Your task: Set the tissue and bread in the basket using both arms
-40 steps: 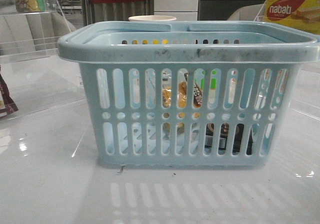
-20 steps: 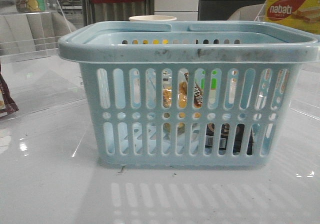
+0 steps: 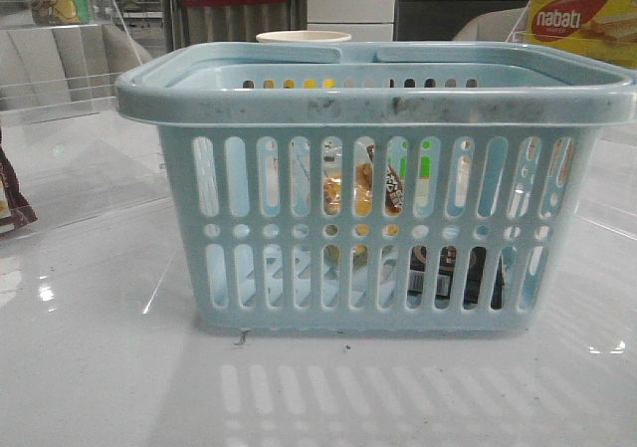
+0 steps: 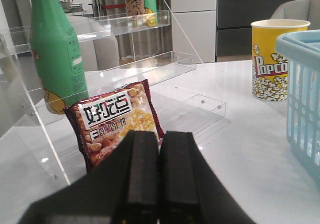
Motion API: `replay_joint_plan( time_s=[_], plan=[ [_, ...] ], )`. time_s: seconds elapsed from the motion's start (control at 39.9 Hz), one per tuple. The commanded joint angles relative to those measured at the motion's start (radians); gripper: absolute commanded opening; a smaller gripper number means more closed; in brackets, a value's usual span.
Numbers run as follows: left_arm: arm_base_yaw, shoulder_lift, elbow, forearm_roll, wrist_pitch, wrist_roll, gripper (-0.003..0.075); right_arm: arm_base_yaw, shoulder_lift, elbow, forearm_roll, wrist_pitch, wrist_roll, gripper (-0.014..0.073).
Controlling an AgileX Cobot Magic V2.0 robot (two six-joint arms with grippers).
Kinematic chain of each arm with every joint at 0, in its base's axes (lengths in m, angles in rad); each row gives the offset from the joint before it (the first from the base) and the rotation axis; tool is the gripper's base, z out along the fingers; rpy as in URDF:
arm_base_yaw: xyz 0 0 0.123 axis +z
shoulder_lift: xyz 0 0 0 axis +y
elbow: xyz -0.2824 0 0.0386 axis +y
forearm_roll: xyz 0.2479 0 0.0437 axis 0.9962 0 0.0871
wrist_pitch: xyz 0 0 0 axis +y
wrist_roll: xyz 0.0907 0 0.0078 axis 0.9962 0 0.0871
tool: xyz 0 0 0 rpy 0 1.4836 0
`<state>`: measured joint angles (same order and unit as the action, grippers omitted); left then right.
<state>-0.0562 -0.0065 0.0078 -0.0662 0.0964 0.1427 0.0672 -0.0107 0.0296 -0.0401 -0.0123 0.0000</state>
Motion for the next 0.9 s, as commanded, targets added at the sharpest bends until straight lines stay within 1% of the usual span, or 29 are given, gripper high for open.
replay_joint_plan(
  time_s=[0.0, 0.38, 0.53, 0.88],
  plan=[
    [0.001, -0.017, -0.001, -0.006, -0.087, 0.002, 0.0097, -0.003, -0.019, 0.001, 0.002, -0.097, -0.006, 0.0058],
    [0.001, -0.017, -0.001, -0.006, -0.087, 0.002, 0.0097, -0.003, -0.020, 0.001, 0.003, -0.096, 0.000, 0.0058],
    [0.001, -0.017, -0.001, -0.006, -0.087, 0.002, 0.0097, -0.003, -0.020, 0.001, 0.003, -0.096, 0.057, 0.0058],
    [0.001, -0.017, -0.001, -0.006, -0.087, 0.002, 0.0097, -0.003, -0.020, 0.001, 0.003, -0.080, 0.060, 0.0058]
  ],
)
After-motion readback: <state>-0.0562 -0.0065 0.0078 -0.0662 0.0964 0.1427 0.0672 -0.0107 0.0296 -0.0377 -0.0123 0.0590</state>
